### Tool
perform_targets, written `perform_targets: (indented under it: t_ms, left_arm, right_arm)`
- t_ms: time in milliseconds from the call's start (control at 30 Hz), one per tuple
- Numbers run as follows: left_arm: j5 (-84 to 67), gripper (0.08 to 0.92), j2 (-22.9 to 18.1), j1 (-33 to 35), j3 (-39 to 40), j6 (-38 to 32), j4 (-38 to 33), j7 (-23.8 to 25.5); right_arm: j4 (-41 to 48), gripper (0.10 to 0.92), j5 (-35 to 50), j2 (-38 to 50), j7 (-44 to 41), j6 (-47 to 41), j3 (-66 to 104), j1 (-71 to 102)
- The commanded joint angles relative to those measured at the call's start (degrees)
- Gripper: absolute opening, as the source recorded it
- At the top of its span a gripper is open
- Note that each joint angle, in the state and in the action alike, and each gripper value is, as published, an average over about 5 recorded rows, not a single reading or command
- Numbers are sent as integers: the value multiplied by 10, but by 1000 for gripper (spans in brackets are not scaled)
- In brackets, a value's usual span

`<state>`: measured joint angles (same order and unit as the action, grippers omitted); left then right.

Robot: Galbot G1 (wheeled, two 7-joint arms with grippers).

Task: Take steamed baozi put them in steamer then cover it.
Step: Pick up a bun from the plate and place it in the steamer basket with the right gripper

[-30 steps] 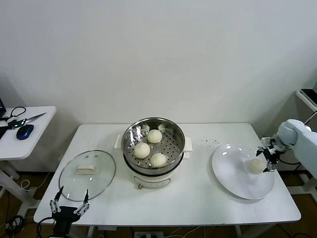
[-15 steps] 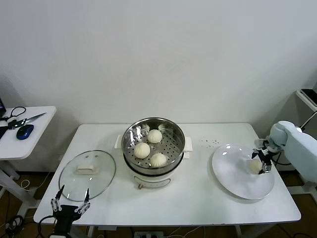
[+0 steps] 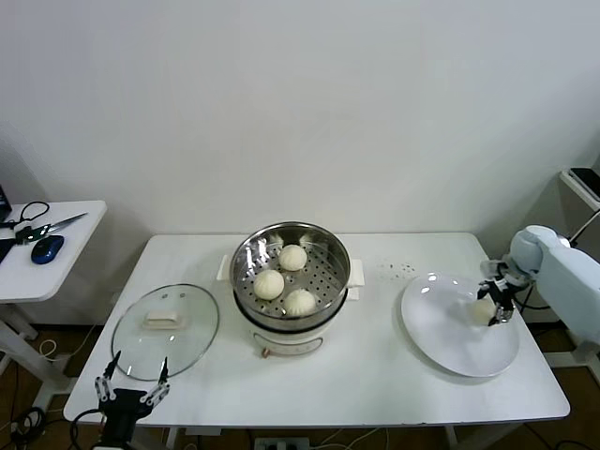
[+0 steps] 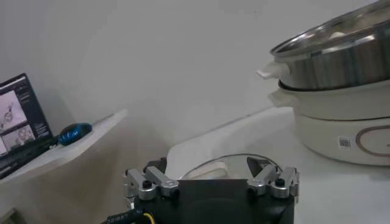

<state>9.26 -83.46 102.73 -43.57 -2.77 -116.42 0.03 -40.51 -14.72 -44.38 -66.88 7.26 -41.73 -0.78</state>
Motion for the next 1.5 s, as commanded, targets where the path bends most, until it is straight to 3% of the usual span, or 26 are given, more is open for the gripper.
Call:
perform_targets:
  t_ms: [33, 433, 767, 1100, 1500]
  left_arm:
    - [0, 823, 3, 3, 3, 0, -8, 2]
    - [4, 823, 2, 6, 37, -3, -28, 4]
    - [7, 823, 3, -3, 66, -9, -23, 4]
    - [5, 823, 8, -11, 70, -9, -24, 4]
    - [-3, 823, 15, -15, 64, -9, -21, 4]
  right_arm:
    - [-74, 696, 136, 18, 0, -47, -120, -107]
    - [-142, 696, 449, -93, 15, -146, -443, -429]
    - [-154, 696, 642, -267, 44, -198, -542, -488]
    - [-144, 696, 690, -361, 64, -214, -587, -447]
    - [-139, 696, 668, -384, 84, -222, -599, -374]
